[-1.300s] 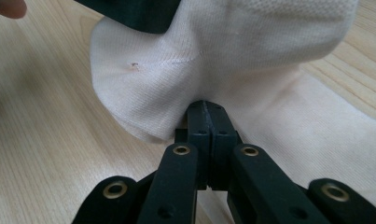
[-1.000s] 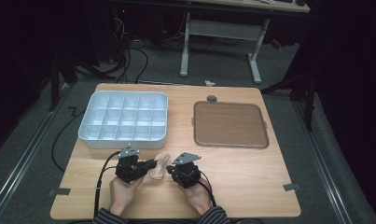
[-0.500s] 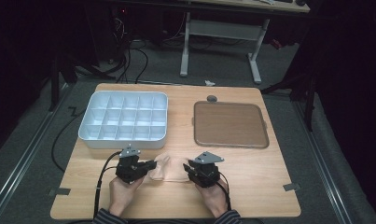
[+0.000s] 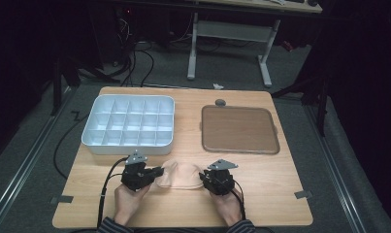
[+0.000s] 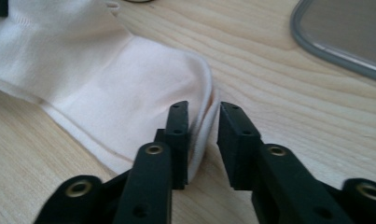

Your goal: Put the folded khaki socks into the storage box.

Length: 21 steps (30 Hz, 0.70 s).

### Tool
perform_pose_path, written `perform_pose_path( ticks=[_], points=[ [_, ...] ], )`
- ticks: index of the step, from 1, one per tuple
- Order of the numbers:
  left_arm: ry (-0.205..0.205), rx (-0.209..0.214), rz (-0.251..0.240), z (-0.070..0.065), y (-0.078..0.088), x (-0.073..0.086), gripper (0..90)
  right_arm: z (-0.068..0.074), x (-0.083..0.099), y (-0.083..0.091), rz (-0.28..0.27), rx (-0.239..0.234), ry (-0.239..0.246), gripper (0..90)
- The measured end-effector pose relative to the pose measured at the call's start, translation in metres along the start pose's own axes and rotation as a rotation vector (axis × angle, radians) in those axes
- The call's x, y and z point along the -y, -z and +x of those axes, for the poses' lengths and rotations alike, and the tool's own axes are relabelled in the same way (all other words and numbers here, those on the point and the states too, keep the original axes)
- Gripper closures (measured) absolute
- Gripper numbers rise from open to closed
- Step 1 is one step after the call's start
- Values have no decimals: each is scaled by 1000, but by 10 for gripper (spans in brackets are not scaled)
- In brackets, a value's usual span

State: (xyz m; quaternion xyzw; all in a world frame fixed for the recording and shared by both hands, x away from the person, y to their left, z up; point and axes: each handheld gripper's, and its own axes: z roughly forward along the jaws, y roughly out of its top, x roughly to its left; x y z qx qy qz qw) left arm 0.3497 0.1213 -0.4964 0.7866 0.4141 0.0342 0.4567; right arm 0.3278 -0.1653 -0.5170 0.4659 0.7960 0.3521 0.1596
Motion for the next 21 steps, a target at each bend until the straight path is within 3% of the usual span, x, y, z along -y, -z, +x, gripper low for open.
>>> perform_pose_path(
  ticks=[7, 17, 21],
  points=[
    [-6, 10, 7, -3, -4, -3, 859, -1, 3, -7, 6, -11, -8, 840],
    [-41, 24, 52, -13, -16, -12, 859, 0, 2, -9, 8, -22, 10, 853],
    [-33, 21, 60, -14, -19, -12, 859, 1, 1, -10, 8, -35, 17, 855]
  ],
)
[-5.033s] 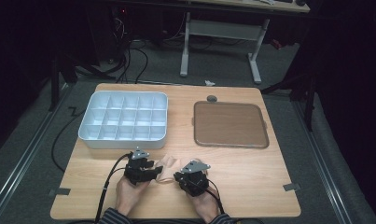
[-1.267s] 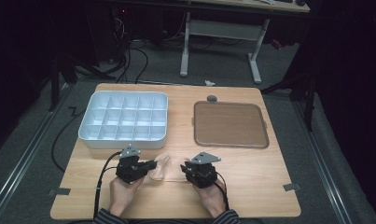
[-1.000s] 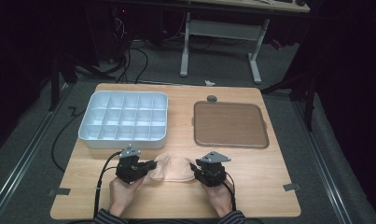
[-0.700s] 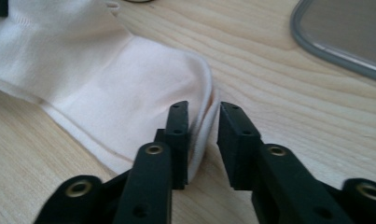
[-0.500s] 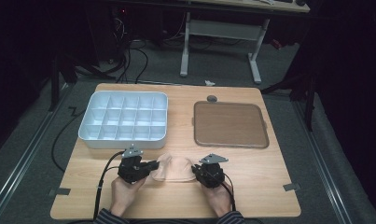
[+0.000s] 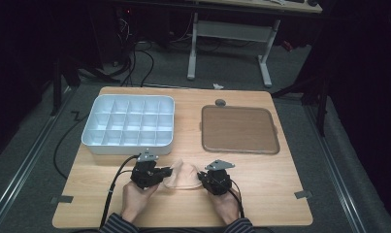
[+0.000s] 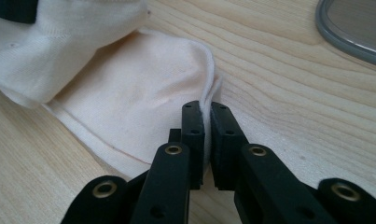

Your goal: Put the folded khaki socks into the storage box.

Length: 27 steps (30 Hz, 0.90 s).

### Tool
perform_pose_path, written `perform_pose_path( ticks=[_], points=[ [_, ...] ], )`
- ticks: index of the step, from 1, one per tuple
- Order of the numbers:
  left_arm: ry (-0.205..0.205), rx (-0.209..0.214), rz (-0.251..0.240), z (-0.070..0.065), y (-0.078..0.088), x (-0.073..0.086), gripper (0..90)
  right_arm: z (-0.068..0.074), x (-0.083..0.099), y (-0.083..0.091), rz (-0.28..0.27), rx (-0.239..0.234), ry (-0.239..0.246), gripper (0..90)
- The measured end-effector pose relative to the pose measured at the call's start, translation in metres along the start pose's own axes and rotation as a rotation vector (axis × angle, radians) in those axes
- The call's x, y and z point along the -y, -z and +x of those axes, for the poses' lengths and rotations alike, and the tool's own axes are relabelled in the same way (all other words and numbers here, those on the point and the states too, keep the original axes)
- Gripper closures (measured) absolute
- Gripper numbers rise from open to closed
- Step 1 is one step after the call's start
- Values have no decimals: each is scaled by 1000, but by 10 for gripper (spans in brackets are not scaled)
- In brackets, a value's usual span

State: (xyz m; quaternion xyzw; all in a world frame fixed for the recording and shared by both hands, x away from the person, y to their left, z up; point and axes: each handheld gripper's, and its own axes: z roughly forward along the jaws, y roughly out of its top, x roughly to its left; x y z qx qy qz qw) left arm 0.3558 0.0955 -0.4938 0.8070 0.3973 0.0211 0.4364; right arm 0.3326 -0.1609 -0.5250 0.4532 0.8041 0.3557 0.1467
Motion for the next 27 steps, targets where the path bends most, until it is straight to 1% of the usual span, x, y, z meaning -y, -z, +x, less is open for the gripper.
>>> perform_pose_path(
  ticks=[2, 6, 8, 11, 15, 20, 27],
  points=[
    [4, -1, 1, 0, 0, -1, 859, 1, 0, -1, 0, -7, 0, 856],
    [-4, -3, 3, -2, -1, -4, 859, 6, -1, -3, -5, -21, 16, 860],
    [-13, -4, 4, -5, -2, -6, 859, 8, -2, -4, -8, -25, 18, 860],
    [-28, -3, 20, -8, -5, -8, 859, 9, -2, -5, -7, -30, 14, 860],
    [-56, -2, 36, -14, -9, -12, 857, 10, -2, -5, -7, -30, 21, 860],
    [-62, -3, 46, -18, -16, -14, 857, 11, -2, -5, -6, -27, 23, 859],
    [-54, 7, 53, -18, -23, -13, 856, 11, -2, -5, -9, -27, 22, 859]
  ],
)
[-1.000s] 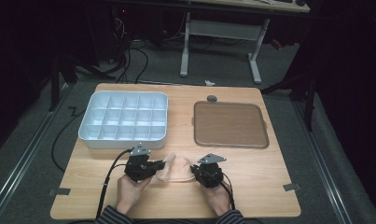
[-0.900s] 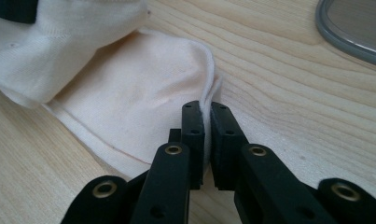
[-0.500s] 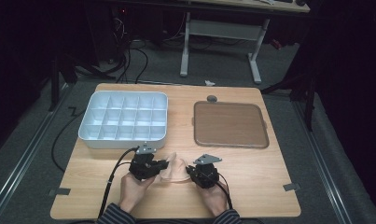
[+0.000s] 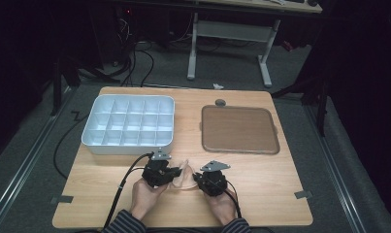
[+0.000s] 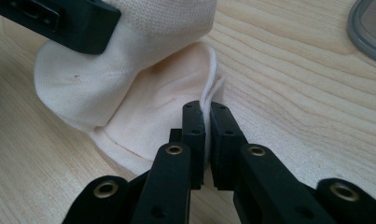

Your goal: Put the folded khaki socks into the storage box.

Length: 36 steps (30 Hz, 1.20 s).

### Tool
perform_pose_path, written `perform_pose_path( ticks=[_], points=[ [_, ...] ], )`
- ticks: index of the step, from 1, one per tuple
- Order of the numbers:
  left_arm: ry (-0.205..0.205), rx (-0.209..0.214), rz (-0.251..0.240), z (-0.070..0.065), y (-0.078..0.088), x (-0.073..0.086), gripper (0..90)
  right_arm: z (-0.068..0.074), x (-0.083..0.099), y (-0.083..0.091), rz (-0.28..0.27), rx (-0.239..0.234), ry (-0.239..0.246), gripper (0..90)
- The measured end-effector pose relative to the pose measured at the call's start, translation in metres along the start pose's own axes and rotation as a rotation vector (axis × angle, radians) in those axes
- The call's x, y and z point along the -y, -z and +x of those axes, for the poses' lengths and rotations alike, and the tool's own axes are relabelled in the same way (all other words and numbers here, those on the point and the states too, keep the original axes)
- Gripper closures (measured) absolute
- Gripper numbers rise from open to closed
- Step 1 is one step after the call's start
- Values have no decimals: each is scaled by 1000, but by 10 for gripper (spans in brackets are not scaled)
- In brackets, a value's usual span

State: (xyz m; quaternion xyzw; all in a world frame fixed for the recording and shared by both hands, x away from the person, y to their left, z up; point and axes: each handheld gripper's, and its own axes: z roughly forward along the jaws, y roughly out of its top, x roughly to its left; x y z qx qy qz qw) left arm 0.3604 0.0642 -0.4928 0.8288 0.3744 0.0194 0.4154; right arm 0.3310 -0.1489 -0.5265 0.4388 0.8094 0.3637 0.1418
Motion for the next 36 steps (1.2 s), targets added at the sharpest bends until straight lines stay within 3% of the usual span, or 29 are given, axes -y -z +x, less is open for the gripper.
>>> perform_pose_path(
  ticks=[14, 24, 30, 36],
  points=[
    [3, -7, 33, -1, -15, 6, 850, 2, -2, -2, 2, -4, 0, 859],
    [-24, -14, 69, -2, -24, 8, 853, 2, -3, -3, 8, -3, 2, 858],
    [-28, 7, 79, 1, -21, 7, 815, 2, -3, -2, 12, 0, 7, 858],
    [-26, 28, 53, -1, -17, 7, 731, 2, -3, -3, 6, -1, -2, 837]
  ],
)
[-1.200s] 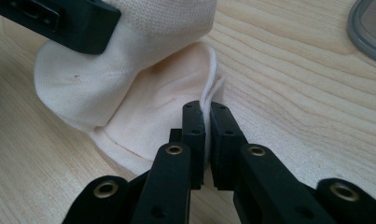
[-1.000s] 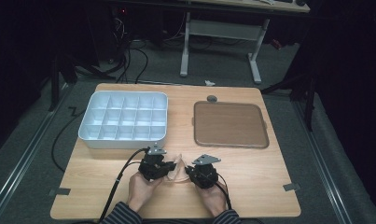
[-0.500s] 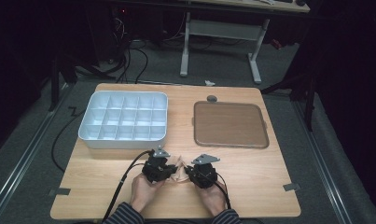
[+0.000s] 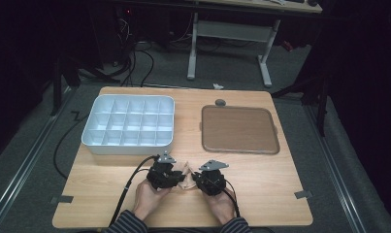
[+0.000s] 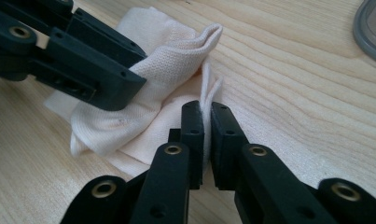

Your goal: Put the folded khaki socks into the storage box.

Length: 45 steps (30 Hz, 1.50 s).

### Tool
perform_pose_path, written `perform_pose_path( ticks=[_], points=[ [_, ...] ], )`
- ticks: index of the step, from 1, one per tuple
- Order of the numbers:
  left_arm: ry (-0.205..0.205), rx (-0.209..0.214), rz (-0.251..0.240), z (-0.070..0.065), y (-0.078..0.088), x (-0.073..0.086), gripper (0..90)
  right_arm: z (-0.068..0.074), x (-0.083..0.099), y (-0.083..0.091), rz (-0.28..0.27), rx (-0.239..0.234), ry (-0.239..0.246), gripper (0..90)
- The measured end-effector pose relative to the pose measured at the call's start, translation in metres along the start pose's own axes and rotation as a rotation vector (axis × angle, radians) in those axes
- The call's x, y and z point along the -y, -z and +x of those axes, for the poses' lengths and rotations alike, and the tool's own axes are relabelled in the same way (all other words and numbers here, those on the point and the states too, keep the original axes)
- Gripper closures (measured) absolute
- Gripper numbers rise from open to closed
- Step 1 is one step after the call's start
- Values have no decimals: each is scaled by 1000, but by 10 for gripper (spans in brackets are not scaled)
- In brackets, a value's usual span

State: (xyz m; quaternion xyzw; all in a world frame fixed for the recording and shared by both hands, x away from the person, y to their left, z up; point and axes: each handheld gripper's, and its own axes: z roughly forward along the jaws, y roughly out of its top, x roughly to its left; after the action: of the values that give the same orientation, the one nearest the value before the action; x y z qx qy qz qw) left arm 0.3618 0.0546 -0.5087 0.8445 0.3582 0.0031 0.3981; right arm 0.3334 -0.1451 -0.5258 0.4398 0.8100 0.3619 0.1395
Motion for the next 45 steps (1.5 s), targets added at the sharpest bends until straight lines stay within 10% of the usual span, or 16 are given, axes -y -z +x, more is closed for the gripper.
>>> perform_pose_path(
  ticks=[15, 26, 35, 45],
  points=[
    [25, 18, -105, 3, 29, 7, 608, 0, -1, 21, -41, 6, 2, 785],
    [61, -74, -104, 16, 34, 24, 575, 18, -13, 42, -78, -25, 91, 807],
    [73, -98, -86, 19, 25, 27, 509, 44, -24, 29, -67, -89, 146, 807],
    [44, -141, -48, 16, 14, 28, 490, 49, -22, 6, -25, -28, 174, 809]
  ],
)
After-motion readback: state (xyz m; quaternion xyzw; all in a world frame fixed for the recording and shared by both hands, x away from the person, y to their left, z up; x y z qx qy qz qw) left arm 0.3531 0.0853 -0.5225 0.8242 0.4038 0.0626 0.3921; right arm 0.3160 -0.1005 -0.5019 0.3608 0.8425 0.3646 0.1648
